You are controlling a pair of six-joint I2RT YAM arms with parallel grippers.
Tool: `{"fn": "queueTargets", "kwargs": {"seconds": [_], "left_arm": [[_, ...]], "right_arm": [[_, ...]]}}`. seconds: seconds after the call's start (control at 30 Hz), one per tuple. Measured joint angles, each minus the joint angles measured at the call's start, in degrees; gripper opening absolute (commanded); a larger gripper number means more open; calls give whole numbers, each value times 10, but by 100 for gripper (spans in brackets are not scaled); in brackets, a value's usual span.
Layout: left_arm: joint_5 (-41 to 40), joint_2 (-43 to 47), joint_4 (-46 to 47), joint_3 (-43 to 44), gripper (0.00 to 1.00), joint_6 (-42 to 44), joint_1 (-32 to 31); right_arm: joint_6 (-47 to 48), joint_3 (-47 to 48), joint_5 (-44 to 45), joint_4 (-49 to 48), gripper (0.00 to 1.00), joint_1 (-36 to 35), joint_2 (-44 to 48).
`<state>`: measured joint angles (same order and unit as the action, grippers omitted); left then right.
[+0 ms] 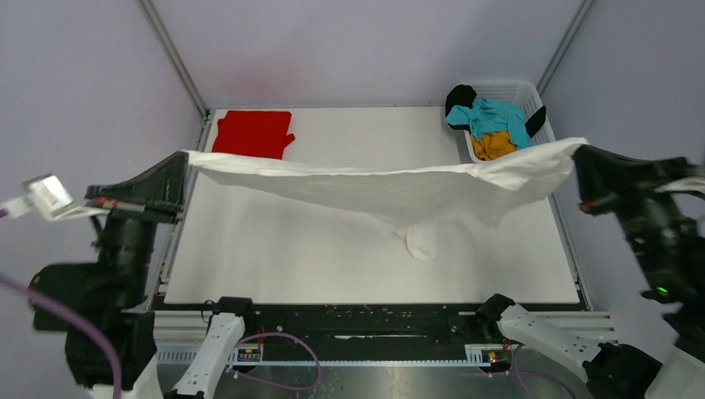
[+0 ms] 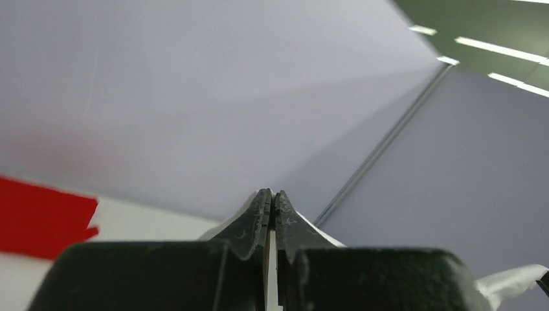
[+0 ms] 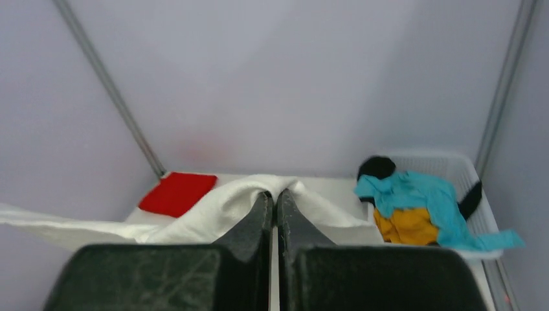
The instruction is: Fold and stack the t-shirts
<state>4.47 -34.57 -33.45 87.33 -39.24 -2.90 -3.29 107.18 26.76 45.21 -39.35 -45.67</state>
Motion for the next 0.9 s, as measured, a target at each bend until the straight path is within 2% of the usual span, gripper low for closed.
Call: {"fn": "queueTargets", "kwargs": {"seconds": [0.23, 0.33, 0.4, 0.5, 0.67, 0.77, 0.9], "left_arm": [[6, 31, -1, 136, 0, 17, 0], [11, 30, 2, 163, 0, 23, 0], [16, 26, -1, 169, 0, 24, 0], [16, 14, -5, 167, 0, 28, 0], [-10, -22, 0, 108, 0, 35, 0], [-45, -58, 13, 27, 0, 38, 1], [-95, -134, 38, -118, 0, 34, 1]], "right_arm": [[52, 282, -113, 81, 0, 0, -38], [72, 346, -124, 97, 0, 0, -57], [85, 351, -123, 98, 0, 0, -62], [105, 316, -105, 94, 0, 0, -66], [149, 182, -23, 39, 0, 0, -80], [183, 86, 49, -21, 0, 0, -103], [219, -88, 135, -124, 0, 2, -133]]}}
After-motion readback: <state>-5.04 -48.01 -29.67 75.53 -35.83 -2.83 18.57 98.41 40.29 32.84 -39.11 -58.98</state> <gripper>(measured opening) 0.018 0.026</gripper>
